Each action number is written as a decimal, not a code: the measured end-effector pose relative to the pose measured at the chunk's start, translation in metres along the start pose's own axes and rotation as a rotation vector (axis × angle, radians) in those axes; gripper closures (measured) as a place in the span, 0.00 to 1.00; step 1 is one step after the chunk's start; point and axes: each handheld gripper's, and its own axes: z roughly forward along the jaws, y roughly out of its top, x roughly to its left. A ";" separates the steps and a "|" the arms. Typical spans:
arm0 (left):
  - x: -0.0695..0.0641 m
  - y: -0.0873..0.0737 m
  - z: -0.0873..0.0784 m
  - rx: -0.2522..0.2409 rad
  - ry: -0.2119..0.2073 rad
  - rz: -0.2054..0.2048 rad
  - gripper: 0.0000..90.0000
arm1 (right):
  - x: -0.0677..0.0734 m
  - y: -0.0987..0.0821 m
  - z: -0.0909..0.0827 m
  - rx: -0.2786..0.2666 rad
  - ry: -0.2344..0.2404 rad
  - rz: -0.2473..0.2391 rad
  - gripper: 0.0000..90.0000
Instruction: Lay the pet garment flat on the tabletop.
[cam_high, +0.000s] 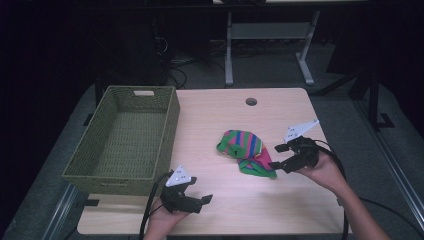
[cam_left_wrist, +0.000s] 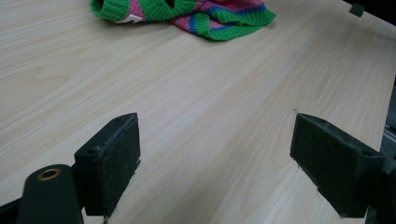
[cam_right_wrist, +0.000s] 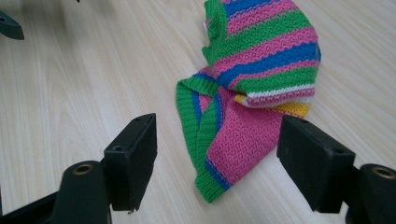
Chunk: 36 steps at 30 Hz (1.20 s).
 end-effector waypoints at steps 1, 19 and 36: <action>0.000 0.000 0.000 0.000 0.000 0.000 0.17 | 0.000 0.002 0.001 -0.001 0.002 -0.003 0.31; 0.002 0.000 -0.001 0.003 -0.004 0.001 0.17 | -0.011 0.031 0.017 0.049 0.007 -0.023 0.31; 0.001 0.000 -0.001 0.002 -0.008 0.004 0.17 | -0.018 0.050 0.043 0.088 0.017 -0.047 0.31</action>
